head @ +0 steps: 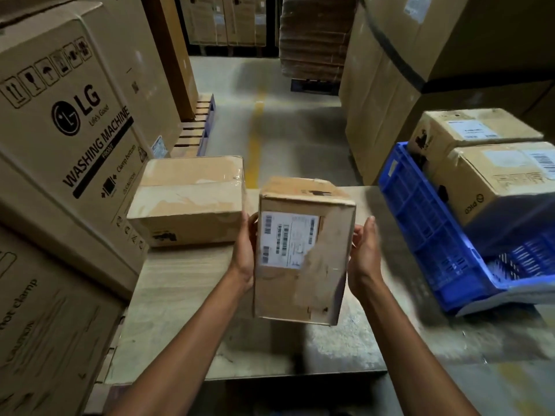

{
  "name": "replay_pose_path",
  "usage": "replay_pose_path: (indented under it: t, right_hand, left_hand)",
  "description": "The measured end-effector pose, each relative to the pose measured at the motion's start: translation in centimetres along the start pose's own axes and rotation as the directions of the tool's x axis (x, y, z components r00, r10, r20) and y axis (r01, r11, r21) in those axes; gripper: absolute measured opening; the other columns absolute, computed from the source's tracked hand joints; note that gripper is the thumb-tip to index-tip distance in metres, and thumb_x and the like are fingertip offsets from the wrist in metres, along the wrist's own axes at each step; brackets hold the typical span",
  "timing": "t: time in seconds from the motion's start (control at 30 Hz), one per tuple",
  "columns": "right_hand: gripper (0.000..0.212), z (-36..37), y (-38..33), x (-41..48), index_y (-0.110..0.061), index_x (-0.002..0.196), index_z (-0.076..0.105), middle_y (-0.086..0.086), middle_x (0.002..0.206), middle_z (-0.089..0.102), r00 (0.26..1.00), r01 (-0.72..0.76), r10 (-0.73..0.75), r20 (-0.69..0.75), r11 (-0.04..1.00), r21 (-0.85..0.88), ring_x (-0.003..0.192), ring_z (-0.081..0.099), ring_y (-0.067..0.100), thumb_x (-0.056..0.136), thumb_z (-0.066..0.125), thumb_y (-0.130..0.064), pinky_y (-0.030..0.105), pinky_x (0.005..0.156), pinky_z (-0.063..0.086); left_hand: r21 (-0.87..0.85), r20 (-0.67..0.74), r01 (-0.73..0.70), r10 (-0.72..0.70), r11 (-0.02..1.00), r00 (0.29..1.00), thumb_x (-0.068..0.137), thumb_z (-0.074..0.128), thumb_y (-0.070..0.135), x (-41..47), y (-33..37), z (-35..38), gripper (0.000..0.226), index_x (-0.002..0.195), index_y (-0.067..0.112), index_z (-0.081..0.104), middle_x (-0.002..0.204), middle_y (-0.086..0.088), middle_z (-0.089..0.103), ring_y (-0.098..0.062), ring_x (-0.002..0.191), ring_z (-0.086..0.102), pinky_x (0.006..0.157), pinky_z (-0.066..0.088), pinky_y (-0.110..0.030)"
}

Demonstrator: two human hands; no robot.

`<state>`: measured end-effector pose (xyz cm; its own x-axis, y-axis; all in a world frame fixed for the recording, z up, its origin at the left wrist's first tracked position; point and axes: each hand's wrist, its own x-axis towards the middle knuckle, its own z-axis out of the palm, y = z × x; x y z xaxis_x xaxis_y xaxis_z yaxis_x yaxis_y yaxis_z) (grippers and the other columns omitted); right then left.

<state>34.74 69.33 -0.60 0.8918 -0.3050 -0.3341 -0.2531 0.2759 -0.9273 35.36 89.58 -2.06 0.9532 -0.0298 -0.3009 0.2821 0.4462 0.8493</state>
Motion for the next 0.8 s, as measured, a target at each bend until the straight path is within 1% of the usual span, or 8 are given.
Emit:
replay_pose_path:
  t: [0.13, 0.2, 0.27, 0.4, 0.53, 0.6, 0.7, 0.8]
  right_hand:
    - [0.066, -0.9, 2.4, 0.2, -0.012, 0.090, 0.070, 0.000, 0.086, 0.075, 0.997, -0.076, 0.076, -0.020, 0.996, -0.035, 0.104, 0.065, 0.021, 0.104, 0.028, -0.062, 0.046, 0.092, 0.048]
    - [0.063, -1.1, 3.2, 0.4, -0.011, 0.103, 0.071, -0.002, 0.088, 0.077, 0.993, -0.115, 0.113, -0.028, 0.991, -0.062, 0.107, 0.067, 0.025, 0.104, 0.031, -0.060, 0.049, 0.099, 0.049]
    - [0.060, -1.3, 3.7, 0.4, -0.013, 0.100, 0.072, 0.008, 0.095, 0.077, 0.986, -0.165, 0.166, 0.002, 0.981, -0.106, 0.101, 0.071, 0.030, 0.105, 0.032, -0.058, 0.047, 0.097, 0.053]
    - [0.057, -2.0, 5.1, 0.3, -0.008, 0.093, 0.066, 0.008, 0.084, 0.072, 0.971, -0.229, 0.239, 0.008, 0.938, -0.262, 0.078, 0.069, 0.024, 0.108, 0.031, -0.051, 0.035, 0.070, 0.052]
    - [0.054, -2.5, 5.8, 0.6, -0.006, 0.087, 0.065, 0.007, 0.077, 0.069, 0.971, -0.210, 0.237, 0.029, 0.904, -0.374, 0.071, 0.064, 0.024, 0.109, 0.034, -0.045, 0.033, 0.067, 0.050]
    - [0.054, -2.0, 5.0, 0.8, -0.008, 0.089, 0.065, 0.005, 0.076, 0.069, 0.966, -0.219, 0.255, 0.049, 0.901, -0.375, 0.070, 0.066, 0.023, 0.109, 0.032, -0.046, 0.033, 0.066, 0.051]
    - [0.058, -1.0, 3.0, 1.5, -0.011, 0.102, 0.067, 0.006, 0.078, 0.072, 0.946, -0.266, 0.311, 0.092, 0.906, -0.330, 0.070, 0.069, 0.022, 0.107, 0.029, -0.054, 0.034, 0.066, 0.053]
    - [0.068, -0.3, 1.6, 2.1, -0.011, 0.104, 0.073, 0.017, 0.089, 0.075, 0.943, -0.229, 0.299, 0.147, 0.902, -0.366, 0.078, 0.071, 0.029, 0.104, 0.027, -0.062, 0.040, 0.079, 0.055]
  left_hand:
    - [-0.071, -0.009, 0.080, -0.081, 0.994, 0.997, 0.101, 0.023, 0.062, -0.2, -1.7, -1.9, 0.067, 0.126, 0.015, 0.064, 0.121, -0.017, 0.070, -0.036, 0.112, 0.067, 0.088, 0.055, -0.046]
    - [-0.130, 0.028, 0.152, -0.150, 0.980, 0.988, 0.100, 0.025, 0.065, -0.4, -2.0, -2.3, 0.069, 0.132, 0.016, 0.061, 0.130, -0.019, 0.065, -0.038, 0.117, 0.064, 0.096, 0.049, -0.049]
    - [-0.183, 0.063, 0.223, -0.215, 0.958, 0.975, 0.101, 0.027, 0.061, -0.5, -2.4, -2.1, 0.067, 0.135, 0.013, 0.058, 0.135, -0.020, 0.061, -0.037, 0.120, 0.062, 0.101, 0.048, -0.050]
    - [0.002, -0.001, 0.235, -0.235, 0.972, 0.972, 0.104, 0.024, 0.056, -0.4, -4.2, -2.4, 0.064, 0.130, 0.011, 0.063, 0.126, -0.018, 0.067, -0.031, 0.109, 0.069, 0.093, 0.056, -0.043]
    - [0.114, -0.066, 0.275, -0.269, 0.955, 0.961, 0.103, 0.027, 0.060, 0.7, -4.3, -2.5, 0.064, 0.131, 0.016, 0.065, 0.124, -0.014, 0.069, -0.032, 0.115, 0.066, 0.105, 0.048, -0.050]
    - [0.115, -0.112, 0.299, -0.286, 0.947, 0.952, 0.103, 0.027, 0.062, 1.7, -3.3, -2.2, 0.067, 0.129, 0.015, 0.066, 0.118, -0.014, 0.072, -0.032, 0.109, 0.068, 0.102, 0.050, -0.049]
    - [0.100, -0.149, 0.354, -0.338, 0.930, 0.929, 0.103, 0.019, 0.062, 3.0, -1.2, -1.0, 0.071, 0.112, 0.014, 0.071, 0.094, -0.012, 0.077, -0.027, 0.084, 0.074, 0.083, 0.055, -0.038]
    - [0.106, -0.085, 0.346, -0.338, 0.932, 0.937, 0.104, 0.016, 0.060, 3.7, 0.4, -0.1, 0.071, 0.114, 0.013, 0.069, 0.089, -0.009, 0.077, -0.023, 0.077, 0.074, 0.073, 0.055, -0.033]
